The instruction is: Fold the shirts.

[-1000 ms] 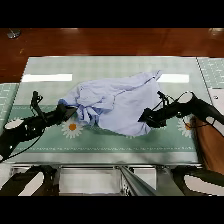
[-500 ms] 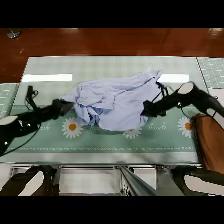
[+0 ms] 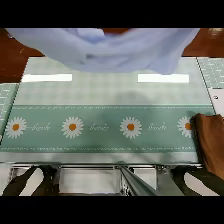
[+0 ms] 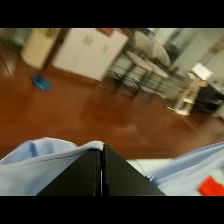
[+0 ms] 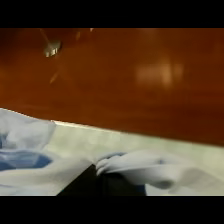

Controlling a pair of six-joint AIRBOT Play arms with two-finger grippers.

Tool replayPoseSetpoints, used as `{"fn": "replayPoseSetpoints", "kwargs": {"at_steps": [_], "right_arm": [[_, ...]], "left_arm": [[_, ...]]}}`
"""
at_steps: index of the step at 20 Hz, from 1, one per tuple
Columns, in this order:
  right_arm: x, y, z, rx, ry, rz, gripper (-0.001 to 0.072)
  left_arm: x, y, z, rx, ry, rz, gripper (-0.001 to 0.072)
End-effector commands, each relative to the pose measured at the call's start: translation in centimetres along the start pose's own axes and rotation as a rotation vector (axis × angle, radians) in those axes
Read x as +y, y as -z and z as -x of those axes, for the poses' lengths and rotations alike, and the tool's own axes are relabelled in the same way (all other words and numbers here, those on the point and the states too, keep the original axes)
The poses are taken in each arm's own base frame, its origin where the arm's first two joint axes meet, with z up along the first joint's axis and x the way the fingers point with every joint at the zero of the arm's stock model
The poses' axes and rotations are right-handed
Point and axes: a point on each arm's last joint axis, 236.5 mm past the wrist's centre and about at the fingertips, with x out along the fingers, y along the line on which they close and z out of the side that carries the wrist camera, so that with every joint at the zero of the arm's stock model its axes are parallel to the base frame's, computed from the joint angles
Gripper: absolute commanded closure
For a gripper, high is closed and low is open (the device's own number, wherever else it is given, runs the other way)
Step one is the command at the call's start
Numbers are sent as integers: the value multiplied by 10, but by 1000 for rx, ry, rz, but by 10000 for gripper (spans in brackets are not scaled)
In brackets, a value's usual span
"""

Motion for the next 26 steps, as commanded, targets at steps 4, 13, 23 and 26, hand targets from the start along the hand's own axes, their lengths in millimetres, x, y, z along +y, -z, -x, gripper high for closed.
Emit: {"fn": "replayPoseSetpoints", "kwargs": {"at_steps": [4, 13, 23, 26], "right_arm": [[83, -33, 193, -298, 160, 270, 691], [103, 26, 257, -235, 223, 244, 690], [-1, 178, 91, 324, 151, -83, 690], [-61, 221, 19, 356, 179, -174, 690]], "left_arm": [[-77, -92, 122, -216, -488, -454, 686], [-131, -46, 223, -175, -556, -599, 686], [87, 108, 91, 321, -661, -290, 686], [145, 153, 37, 379, -641, -150, 686]]}}
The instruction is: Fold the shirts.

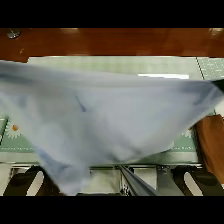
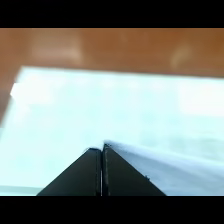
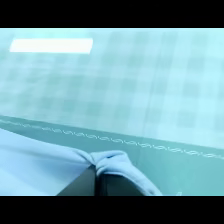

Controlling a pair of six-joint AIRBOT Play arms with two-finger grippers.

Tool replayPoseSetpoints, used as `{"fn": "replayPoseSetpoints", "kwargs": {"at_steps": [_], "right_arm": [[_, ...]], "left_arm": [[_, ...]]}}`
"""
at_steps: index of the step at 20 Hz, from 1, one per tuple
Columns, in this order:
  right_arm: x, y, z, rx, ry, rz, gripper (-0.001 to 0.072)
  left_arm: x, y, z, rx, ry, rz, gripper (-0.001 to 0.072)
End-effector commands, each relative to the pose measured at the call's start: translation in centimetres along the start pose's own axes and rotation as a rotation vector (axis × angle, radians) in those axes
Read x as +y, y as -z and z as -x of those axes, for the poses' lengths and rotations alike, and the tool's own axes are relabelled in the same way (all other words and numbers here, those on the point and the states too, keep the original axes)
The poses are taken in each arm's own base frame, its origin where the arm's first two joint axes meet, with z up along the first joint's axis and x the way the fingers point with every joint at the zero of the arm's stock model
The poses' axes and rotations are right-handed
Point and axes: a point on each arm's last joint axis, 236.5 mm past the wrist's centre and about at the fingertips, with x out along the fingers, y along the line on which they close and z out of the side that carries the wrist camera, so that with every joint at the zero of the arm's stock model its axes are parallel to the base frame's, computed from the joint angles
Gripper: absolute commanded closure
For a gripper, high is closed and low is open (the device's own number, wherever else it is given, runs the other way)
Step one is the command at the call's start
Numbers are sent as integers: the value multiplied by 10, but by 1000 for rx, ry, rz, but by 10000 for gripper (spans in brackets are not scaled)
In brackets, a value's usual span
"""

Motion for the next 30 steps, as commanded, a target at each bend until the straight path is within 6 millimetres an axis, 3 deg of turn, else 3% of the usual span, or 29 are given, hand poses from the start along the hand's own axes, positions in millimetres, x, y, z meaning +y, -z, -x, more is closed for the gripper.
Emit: {"fn": "replayPoseSetpoints", "kwargs": {"at_steps": [1, 4, 7, 10, 13, 14, 15, 16, 19, 21, 23, 25, 26, 28, 30], "right_arm": [[-52, 12, -100, 35, 13, -101, 691], [-93, -10, -183, 45, 19, -213, 690], [-112, -37, -260, 54, -52, -340, 691], [-125, -62, -317, 58, -114, -433, 690], [-123, -74, -353, 57, -216, -614, 686], [-123, -76, -358, 54, -245, -666, 510], [-122, -76, -360, 54, -261, -691, 88], [-126, -75, -357, 60, -262, -694, 83], [-142, -68, -318, 146, -302, -694, 83], [-166, -51, -271, 234, -285, -653, 83], [-206, -6, -219, 387, -86, -509, 83], [-263, 51, -157, 532, 251, -417, 84], [-279, 68, -134, 519, 353, -458, 85], [-275, 93, -121, 373, 368, -646, 88], [-246, 119, -126, 261, 295, -670, 88]], "left_arm": [[0, 43, -98, 118, 43, 140, 686], [-1, 67, -167, 195, 49, 229, 685], [-11, 76, -215, 189, 88, 330, 685], [-21, 93, -244, 225, 126, 463, 685], [-35, 110, -255, 280, 155, 514, 683], [-37, 112, -256, 288, 160, 521, 635], [-39, 113, -255, 298, 164, 523, 356], [-40, 116, -252, 316, 167, 525, 15], [-19, 142, -229, 497, 148, 497, 2], [11, 169, -200, 656, 132, 473, 2], [32, 202, -164, 819, 158, 482, 4], [29, 234, -130, 928, 230, 570, 6], [26, 248, -119, 933, 245, 628, 6], [22, 285, -105, 908, 223, 747, 6], [16, 327, -89, 915, 184, 858, 5]]}}
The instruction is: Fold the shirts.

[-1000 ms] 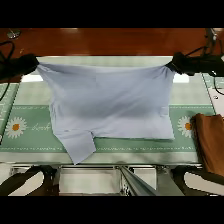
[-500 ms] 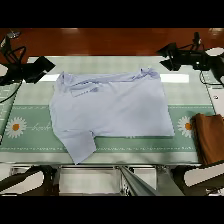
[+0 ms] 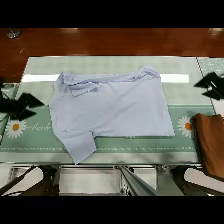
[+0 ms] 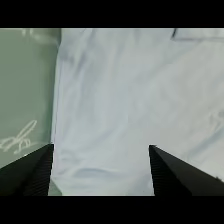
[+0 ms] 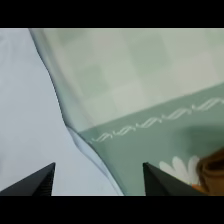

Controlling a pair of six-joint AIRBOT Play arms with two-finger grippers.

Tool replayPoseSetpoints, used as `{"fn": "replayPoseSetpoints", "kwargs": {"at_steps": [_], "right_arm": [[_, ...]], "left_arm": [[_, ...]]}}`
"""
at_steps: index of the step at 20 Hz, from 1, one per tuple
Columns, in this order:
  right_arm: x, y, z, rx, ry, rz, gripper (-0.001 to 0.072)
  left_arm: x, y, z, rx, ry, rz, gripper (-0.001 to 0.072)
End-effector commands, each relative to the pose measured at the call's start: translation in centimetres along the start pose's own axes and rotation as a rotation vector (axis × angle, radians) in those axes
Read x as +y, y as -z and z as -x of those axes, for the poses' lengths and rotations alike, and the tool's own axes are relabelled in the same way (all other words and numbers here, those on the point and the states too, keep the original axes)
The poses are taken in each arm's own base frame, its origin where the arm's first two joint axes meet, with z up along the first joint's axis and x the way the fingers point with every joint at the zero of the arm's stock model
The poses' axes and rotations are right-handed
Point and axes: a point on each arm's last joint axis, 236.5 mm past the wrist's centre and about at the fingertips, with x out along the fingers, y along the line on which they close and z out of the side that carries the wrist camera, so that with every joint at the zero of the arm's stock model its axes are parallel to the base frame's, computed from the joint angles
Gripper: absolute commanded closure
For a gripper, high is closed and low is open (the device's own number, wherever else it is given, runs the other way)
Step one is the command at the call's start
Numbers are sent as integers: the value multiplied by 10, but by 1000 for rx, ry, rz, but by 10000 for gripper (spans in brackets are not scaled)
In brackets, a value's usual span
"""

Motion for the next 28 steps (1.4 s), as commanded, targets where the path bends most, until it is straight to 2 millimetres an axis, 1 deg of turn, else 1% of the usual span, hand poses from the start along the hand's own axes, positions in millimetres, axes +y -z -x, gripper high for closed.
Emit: {"fn": "replayPoseSetpoints", "kwargs": {"at_steps": [1, 2, 3, 4, 5, 6, 8, 9, 13, 16, 18, 20, 21, 22, 23, 24, 25, 26, 27, 28], "right_arm": [[-20, 61, -6, -107, -19, -71, 89], [-12, 80, -13, -116, -62, -79, 92], [-8, 93, -18, -123, -95, -94, 92], [-2, 105, -24, -118, -132, -108, 93], [1, 115, -27, -105, -156, -107, 93], [4, 124, -31, -86, -174, -105, 93], [3, 137, -36, -48, -179, -87, 93], [3, 139, -37, -45, -178, -85, 93], [3, 137, -37, -51, -181, -86, 94], [3, 137, -37, -51, -181, -87, 94], [4, 137, -37, -53, -183, -92, 94], [2, 132, -36, -69, -178, -106, 94], [-4, 128, -36, -87, -157, -122, 94], [-14, 124, -36, -103, -123, -159, 94], [-27, 123, -35, -109, -83, -191, 94], [-45, 125, -34, -108, -22, -205, 94], [-66, 131, -33, -91, 57, -222, 94], [-87, 144, -33, -45, 142, -247, 94], [-99, 160, -33, 18, 196, -266, 94], [-101, 173, -36, 75, 204, -274, 94]], "left_arm": [[29, 68, -28, 62, 76, 183, 6], [31, 84, -36, 91, 90, 211, 6], [34, 97, -45, 112, 88, 229, 6], [36, 102, -50, 118, 92, 245, 6], [34, 101, -52, 109, 106, 244, 6], [30, 96, -52, 89, 129, 234, 6], [24, 87, -52, 53, 159, 247, 6], [25, 84, -53, 45, 158, 251, 6], [25, 87, -61, 73, 154, 259, 6], [23, 79, -68, 45, 139, 238, 6], [17, 76, -75, 37, 140, 224, 6], [7, 76, -84, 42, 158, 210, 8], [1, 77, -87, 48, 167, 194, 45], [-3, 81, -88, 65, 173, 164, 465], [-9, 83, -85, 78, 189, 99, 684], [-13, 84, -81, 90, 204, 72, 685], [-17, 82, -77, 94, 214, 65, 685], [-20, 79, -74, 91, 218, 56, 686], [-22, 76, -73, 83, 223, 51, 686], [-23, 74, -72, 79, 226, 52, 685]]}}
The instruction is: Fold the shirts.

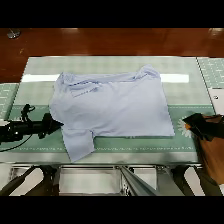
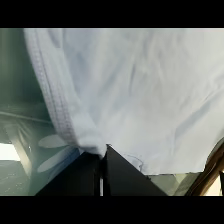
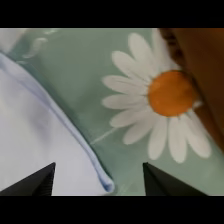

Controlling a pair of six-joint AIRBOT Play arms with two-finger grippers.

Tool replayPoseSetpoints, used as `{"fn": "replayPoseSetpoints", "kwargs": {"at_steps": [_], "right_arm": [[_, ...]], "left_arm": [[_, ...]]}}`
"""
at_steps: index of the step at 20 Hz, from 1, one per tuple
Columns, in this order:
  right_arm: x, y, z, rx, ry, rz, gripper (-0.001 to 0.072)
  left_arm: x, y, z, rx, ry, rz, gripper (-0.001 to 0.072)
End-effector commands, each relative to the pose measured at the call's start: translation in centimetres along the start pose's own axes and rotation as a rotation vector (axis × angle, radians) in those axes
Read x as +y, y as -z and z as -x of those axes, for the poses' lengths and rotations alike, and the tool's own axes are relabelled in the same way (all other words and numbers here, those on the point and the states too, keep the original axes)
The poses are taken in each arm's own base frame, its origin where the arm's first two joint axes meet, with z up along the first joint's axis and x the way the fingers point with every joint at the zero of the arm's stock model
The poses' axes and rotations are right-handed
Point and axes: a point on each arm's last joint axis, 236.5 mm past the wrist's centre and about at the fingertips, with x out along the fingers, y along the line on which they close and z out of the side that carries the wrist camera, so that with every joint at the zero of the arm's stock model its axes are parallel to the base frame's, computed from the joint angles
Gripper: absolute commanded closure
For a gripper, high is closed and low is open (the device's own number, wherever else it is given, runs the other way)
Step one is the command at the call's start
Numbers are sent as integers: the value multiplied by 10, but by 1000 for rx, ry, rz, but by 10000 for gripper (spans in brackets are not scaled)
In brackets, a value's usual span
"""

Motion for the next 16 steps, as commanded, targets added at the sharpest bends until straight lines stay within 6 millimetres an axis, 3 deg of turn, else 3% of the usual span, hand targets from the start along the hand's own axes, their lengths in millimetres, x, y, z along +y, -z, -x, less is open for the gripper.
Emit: {"fn": "replayPoseSetpoints", "kwargs": {"at_steps": [1, 3, 6, 16], "right_arm": [[-37, 37, -4, 161, 133, -60, 94], [-19, 54, -15, 207, 32, -79, 94], [-3, 50, -22, 191, -47, -99, 95], [12, 74, -51, 346, -85, -49, 95]], "left_arm": [[-11, -2, 3, 5, 24, -35, 685], [-11, 0, 3, 12, 27, -49, 685], [-10, -2, 2, 5, 24, -51, 686], [-9, -5, 2, -10, 18, -51, 685]]}}
